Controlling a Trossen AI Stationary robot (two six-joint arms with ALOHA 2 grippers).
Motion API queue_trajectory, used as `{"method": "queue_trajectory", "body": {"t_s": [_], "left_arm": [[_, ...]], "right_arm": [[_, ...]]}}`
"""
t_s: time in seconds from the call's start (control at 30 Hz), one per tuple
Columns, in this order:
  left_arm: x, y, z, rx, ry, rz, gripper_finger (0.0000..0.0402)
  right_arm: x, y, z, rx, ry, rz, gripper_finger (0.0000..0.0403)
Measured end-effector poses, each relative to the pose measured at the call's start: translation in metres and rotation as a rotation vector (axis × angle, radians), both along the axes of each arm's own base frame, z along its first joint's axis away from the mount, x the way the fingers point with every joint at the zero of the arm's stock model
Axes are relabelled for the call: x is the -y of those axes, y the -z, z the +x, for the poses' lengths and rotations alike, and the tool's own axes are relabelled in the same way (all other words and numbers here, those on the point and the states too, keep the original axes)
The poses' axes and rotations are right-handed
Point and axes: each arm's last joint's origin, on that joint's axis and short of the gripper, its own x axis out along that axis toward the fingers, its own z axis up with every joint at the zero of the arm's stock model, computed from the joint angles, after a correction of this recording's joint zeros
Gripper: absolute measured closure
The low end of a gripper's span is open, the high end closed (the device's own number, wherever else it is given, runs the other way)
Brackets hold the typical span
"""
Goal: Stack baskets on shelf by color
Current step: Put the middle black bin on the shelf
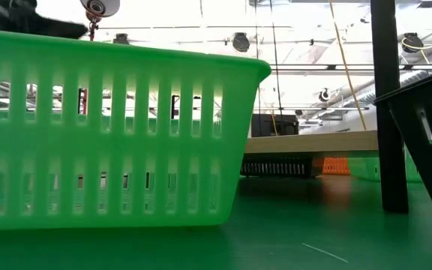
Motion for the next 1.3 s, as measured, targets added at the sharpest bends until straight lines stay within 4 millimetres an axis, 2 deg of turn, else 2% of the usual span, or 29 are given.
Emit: {"method": "queue_trajectory", "body": {"t_s": [0.2,0.37,0.53,0.67,0.73,0.83,0.93,1.13,1.3], "left_arm": [[0.0,-0.047,0.0,-0.015,0.001,0.026,0.0366],[0.001,-0.095,0.013,-0.108,-0.011,0.108,0.0366],[0.003,-0.147,0.037,-0.168,-0.013,0.15,0.0366],[0.005,-0.169,0.068,-0.263,-0.006,0.158,0.0366],[0.006,-0.172,0.084,-0.312,-0.003,0.161,0.0366],[0.009,-0.165,0.108,-0.385,0.009,0.183,0.0366],[0.011,-0.163,0.124,-0.409,0.013,0.228,0.0366],[0.012,-0.162,0.14,-0.444,0.015,0.218,0.0366],[0.011,-0.156,0.146,-0.479,0.016,0.23,0.0366]], "right_arm": [[-0.001,0.002,0.005,-0.009,-0.001,-0.003,0.0403],[-0.001,0.003,0.008,-0.019,-0.004,-0.013,0.0403],[-0.002,0.005,0.011,-0.031,-0.01,-0.031,0.0403],[-0.002,0.011,0.012,-0.046,-0.003,-0.014,0.0403],[-0.002,0.018,0.014,-0.058,-0.001,-0.011,0.0403],[-0.003,0.033,0.018,-0.094,0.003,-0.006,0.0403],[-0.003,0.049,0.022,-0.124,0.009,0.001,0.0403],[-0.003,0.086,0.03,-0.135,0.047,-0.039,0.0403],[0.001,0.101,0.032,-0.142,0.14,-0.121,0.0403]]}}
